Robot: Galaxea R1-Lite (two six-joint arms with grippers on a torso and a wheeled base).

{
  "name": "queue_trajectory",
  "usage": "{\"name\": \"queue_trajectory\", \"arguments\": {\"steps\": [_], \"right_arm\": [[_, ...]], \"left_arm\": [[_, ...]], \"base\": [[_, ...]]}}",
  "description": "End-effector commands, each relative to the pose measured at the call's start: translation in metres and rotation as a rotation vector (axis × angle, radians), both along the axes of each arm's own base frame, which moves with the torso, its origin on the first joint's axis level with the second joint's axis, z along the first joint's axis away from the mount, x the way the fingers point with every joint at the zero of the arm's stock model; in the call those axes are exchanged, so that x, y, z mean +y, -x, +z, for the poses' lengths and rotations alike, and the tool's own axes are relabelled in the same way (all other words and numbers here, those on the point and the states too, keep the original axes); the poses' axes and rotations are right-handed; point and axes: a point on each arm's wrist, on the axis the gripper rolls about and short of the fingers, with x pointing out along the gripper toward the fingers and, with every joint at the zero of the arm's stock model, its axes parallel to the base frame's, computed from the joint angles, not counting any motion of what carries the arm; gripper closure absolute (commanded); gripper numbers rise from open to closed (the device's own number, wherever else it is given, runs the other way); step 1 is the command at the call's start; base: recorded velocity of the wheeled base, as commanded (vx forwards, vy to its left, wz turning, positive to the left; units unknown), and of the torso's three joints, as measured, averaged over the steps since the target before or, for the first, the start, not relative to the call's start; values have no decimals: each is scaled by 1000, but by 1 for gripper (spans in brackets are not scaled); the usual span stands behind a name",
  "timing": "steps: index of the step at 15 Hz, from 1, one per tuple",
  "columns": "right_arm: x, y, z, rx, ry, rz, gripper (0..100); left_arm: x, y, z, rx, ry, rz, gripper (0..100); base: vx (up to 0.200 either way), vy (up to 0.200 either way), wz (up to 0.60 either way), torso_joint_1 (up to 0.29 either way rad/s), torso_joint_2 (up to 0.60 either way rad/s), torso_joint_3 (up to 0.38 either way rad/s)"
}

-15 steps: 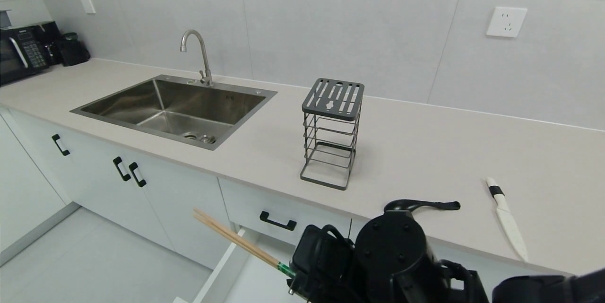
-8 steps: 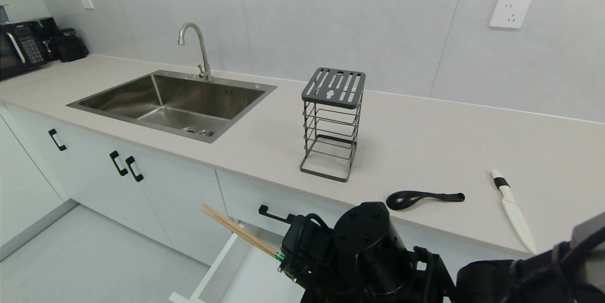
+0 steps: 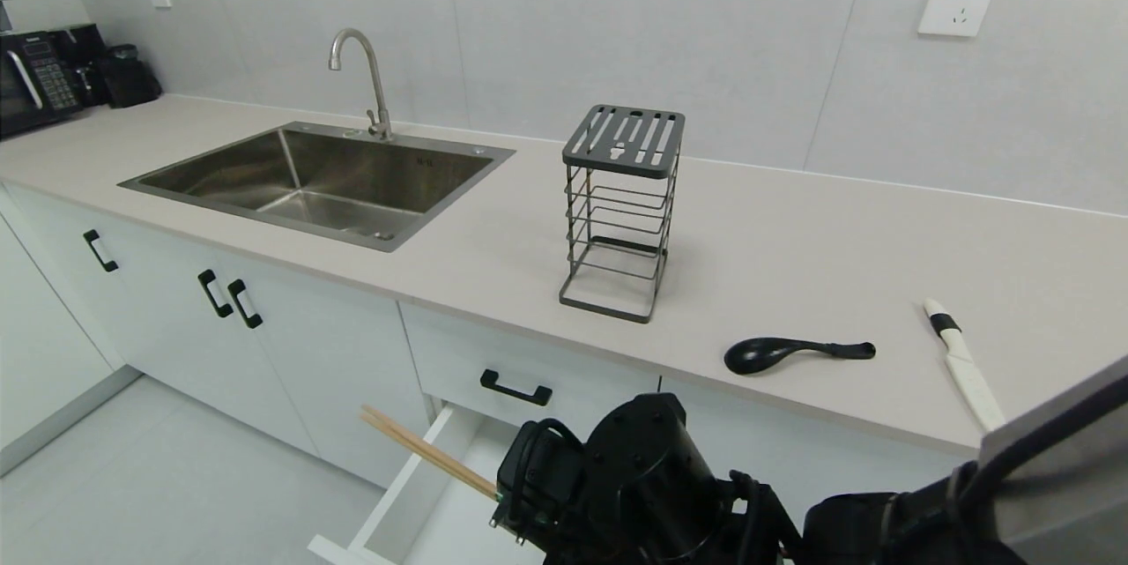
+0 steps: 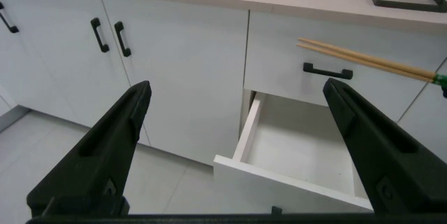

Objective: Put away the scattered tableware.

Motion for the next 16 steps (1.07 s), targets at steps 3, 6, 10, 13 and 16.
{"name": "queue_trajectory", "arguments": {"steps": [3,6,10,13,16], "right_arm": [[1,-2,-16,26,50,-4,100],[-2,0,-28,65,124,-5,100],[6,-10,-36,58,131,-25,100],[10,-13,-41,61,134,-29,100],[22,-18,-39,54,100,-21,100]], "left_arm": [[0,0,0,1,0,0,0],[0,0,0,1,0,0,0],[0,0,0,1,0,0,0],[0,0,0,1,0,0,0],[0,0,0,1,0,0,0]], "base": [[0,0,0,-105,214,97],[0,0,0,-154,307,146],[0,0,0,-168,333,165],[0,0,0,-189,362,170],[0,0,0,-90,185,89]]}}
